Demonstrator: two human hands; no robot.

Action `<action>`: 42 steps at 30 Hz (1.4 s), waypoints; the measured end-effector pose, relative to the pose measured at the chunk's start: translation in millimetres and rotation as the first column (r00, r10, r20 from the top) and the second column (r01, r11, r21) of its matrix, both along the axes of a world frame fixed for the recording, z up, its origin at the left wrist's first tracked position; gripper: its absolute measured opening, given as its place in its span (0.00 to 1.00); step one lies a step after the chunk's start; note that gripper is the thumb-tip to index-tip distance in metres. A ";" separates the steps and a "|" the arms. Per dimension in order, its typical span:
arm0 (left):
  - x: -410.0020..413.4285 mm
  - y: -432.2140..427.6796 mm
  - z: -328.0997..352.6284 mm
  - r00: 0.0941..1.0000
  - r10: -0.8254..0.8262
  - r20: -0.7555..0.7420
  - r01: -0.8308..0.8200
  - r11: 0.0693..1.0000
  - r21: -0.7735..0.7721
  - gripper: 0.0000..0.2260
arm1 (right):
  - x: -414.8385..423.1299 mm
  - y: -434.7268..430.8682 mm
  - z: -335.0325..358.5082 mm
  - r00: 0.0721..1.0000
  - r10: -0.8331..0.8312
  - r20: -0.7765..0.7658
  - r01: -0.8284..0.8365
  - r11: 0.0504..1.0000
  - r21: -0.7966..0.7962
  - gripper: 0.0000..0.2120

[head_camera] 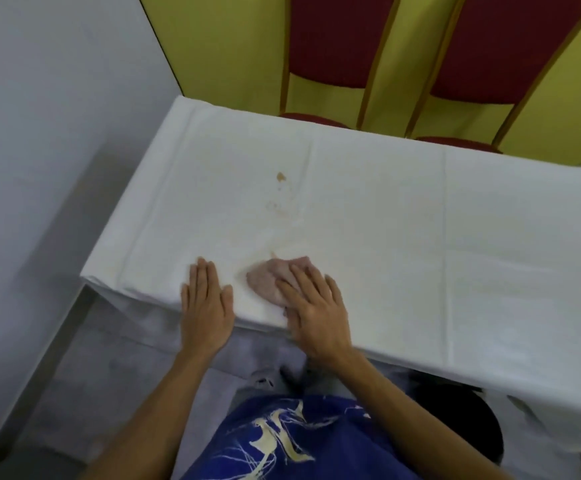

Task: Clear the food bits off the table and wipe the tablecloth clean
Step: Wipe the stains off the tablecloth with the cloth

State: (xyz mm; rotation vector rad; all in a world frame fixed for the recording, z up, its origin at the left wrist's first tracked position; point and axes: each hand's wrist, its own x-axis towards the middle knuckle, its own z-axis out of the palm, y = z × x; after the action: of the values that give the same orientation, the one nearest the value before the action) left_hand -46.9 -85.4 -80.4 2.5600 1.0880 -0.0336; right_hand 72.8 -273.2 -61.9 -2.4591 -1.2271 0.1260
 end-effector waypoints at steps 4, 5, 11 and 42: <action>2.7 -2.2 3.4 0.999 -0.010 -0.034 0.009 1.000 -0.026 0.31 | 61.7 -70.9 -3.4 0.969 -0.247 0.008 0.247 0.968 -0.032 0.26; 3.4 -1.3 5.5 0.999 -0.006 -0.038 0.004 0.999 -0.038 0.31 | 78.6 -83.0 -2.4 0.937 -0.348 -0.018 0.348 0.937 -0.018 0.25; 14.0 3.3 23.4 0.999 0.024 -0.037 -0.023 0.999 0.036 0.32 | 43.6 8.0 -2.6 0.874 -0.470 -0.124 0.479 0.876 0.055 0.32; 73.9 188.1 2.5 0.995 -0.077 0.069 0.078 0.997 -0.015 0.26 | 44.4 164.5 -2.0 0.937 -0.347 -0.044 0.349 0.935 0.057 0.24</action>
State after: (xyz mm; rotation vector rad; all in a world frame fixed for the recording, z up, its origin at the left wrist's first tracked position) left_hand 27.0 102.8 -77.9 2.5662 0.9590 0.0246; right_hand 117.2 -108.7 -64.0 -2.5609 -0.7513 0.0280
